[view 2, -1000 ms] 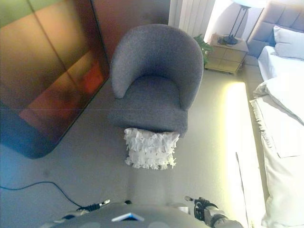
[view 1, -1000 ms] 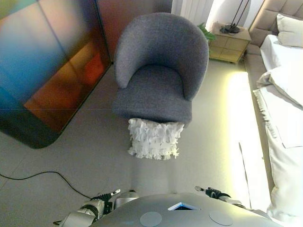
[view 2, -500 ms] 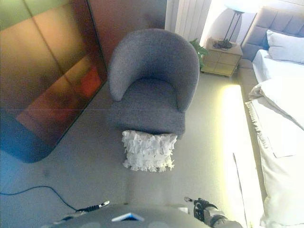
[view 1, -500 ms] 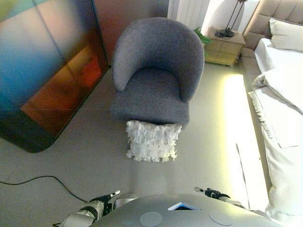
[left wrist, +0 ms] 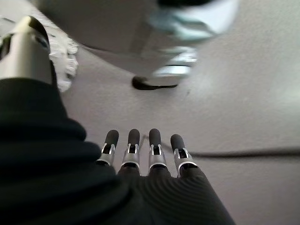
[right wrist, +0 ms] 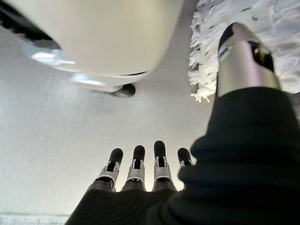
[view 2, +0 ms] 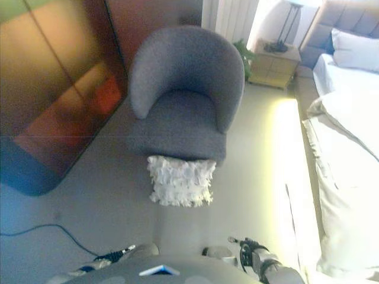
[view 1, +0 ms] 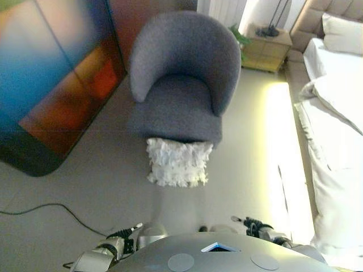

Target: Pick up the cushion and take it to the sofa

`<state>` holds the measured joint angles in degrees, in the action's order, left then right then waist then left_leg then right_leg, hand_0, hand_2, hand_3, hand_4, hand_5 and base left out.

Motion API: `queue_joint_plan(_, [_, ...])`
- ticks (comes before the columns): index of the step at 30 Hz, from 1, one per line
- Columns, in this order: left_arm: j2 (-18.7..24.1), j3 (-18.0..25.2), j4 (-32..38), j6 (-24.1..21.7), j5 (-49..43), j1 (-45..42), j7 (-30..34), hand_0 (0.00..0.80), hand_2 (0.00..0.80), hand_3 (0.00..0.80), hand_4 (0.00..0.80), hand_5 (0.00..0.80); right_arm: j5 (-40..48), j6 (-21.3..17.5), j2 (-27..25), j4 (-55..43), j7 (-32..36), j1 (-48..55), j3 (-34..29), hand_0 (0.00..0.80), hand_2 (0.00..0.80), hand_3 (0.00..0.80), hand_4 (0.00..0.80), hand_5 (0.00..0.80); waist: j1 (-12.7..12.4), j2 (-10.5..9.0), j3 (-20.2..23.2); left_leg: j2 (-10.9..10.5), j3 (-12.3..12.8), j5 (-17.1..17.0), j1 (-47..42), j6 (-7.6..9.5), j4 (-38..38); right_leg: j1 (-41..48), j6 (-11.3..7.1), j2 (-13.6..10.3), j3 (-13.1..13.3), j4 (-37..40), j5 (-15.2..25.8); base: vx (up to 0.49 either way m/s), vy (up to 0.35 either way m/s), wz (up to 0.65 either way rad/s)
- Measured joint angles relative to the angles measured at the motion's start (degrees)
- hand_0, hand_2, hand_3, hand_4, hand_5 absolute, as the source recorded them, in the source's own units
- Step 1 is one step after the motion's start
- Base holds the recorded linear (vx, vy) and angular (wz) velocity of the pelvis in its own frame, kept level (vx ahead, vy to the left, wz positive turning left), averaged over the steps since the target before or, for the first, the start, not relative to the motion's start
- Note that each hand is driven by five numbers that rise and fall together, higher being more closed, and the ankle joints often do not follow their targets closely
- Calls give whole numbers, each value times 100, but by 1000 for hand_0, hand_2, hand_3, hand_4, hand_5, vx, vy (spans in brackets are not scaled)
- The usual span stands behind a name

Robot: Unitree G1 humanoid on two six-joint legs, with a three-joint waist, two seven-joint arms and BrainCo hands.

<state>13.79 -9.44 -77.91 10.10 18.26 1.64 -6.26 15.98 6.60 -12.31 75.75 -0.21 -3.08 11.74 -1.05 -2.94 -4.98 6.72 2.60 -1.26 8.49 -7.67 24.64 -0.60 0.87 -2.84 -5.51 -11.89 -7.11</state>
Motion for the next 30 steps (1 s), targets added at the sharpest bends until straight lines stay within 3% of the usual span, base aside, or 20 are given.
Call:
queue_joint_plan(2, [-81,0,39,-60,78,0,12,0,0,0,0,0,0,-1,-123,120,5,3,11,0,0,0,0,0,-148,4,-127,-175,51,-23,220,-66,171,56,146,-69,132,165,82,262,33,-17])
queue_joint_plan(4, [-202,-21,-10,-66,79,-29,12,0,0,0,0,0,-23,-3,-230,195,8,-3,20,0,0,0,0,0,-134,171,-194,-435,312,-26,98,-57,-650,418,112,22,147,1038,87,477,64,-5])
queue_joint_plan(5, [-299,7,-109,-75,79,-42,6,0,0,0,0,0,-57,-4,-304,327,24,-61,-7,0,0,0,0,0,-184,475,-233,-304,394,-2,-68,-53,-1322,557,118,402,146,903,96,411,51,-3])
queue_joint_plan(6, [-251,23,-46,-65,82,-68,46,0,0,0,0,0,-88,54,-333,371,39,-80,-4,0,0,0,0,0,-272,777,-264,-102,345,283,-180,-329,-1959,427,136,738,-84,-314,-193,481,64,-15])
queue_joint_plan(7, [-53,47,62,-97,73,-42,-1,0,0,0,0,0,-94,45,-95,331,73,-113,-4,0,0,0,0,0,-303,377,-421,-378,411,-101,-190,74,-1913,815,323,561,199,63,-631,430,58,20])
queue_joint_plan(9, [46,58,53,-29,84,-58,87,0,0,0,0,0,-102,66,-31,327,89,-115,-13,0,0,0,0,0,-323,231,-499,-362,415,-155,24,93,-1994,1005,499,614,338,543,-442,497,58,24])
queue_joint_plan(11, [-130,74,-5,-24,107,-68,146,0,0,0,0,0,-103,110,-137,332,93,-204,-34,0,0,0,0,0,-479,245,-617,-364,310,-178,134,124,-2525,1140,589,662,436,770,-382,617,65,3])
queue_joint_plan(14, [-253,107,-41,28,108,-231,185,0,0,0,0,0,-107,223,-200,403,93,-145,-71,0,0,0,0,0,-474,381,-664,-365,127,-178,132,125,-2802,1705,513,811,758,996,-462,799,129,27])
queue_joint_plan(16, [-242,119,-41,27,104,-291,210,0,0,0,0,0,-107,222,-194,429,90,-182,-112,0,0,0,0,0,-618,415,-640,-363,116,-196,239,156,-2786,1933,491,788,983,1000,-684,780,205,-27])
queue_joint_plan(17, [-215,157,-48,38,102,-302,221,0,0,0,0,0,-106,221,-148,434,74,-230,-231,0,0,0,0,0,-662,337,-629,-419,181,-417,310,324,-2668,2026,436,664,1059,995,-844,746,216,-44])
queue_joint_plan(19, [-161,257,-20,30,68,-306,218,0,0,0,0,0,-105,211,-48,493,47,-222,-356,0,0,0,0,0,-667,-4,-466,-721,442,-788,193,601,-2594,2054,153,230,1123,868,-1048,708,183,-58])
queue_joint_plan(21, [-128,420,74,-79,49,-285,225,0,0,0,0,0,-116,195,29,543,17,-263,-475,0,0,0,0,0,-582,-18,-464,-759,454,-1034,-232,941,-2504,2046,-201,139,757,56,-927,718,167,-63])
queue_joint_plan(23, [51,391,143,-181,51,-293,235,0,0,0,0,0,-173,115,190,509,19,-100,-445,0,0,0,0,0,-582,-257,-220,-913,516,-621,-454,1043,-2360,1809,-554,-132,380,-843,-716,614,129,-30])
queue_joint_plan(25, [198,349,232,-277,49,-48,232,0,0,0,0,0,-188,68,289,505,12,19,-421,0,0,0,0,0,-545,-432,-105,-1080,506,-358,-618,1141,-2315,1410,-852,-340,238,-1903,-499,498,74,3])
queue_joint_plan(27, [219,264,251,-279,49,164,225,0,0,0,0,0,-177,14,265,258,7,-8,-409,0,0,0,0,0,-508,-334,-73,-1073,461,-318,-830,1195,-2564,895,-874,-407,216,-2531,-606,398,23,-3])
queue_joint_plan(30, [249,37,264,-222,54,470,226,0,0,0,0,0,-166,-102,190,-112,-6,-141,-215,0,0,0,0,0,-412,-3,-78,-888,357,-278,-989,1210,-2779,155,-799,-469,-316,-1909,-917,152,-8,-22])
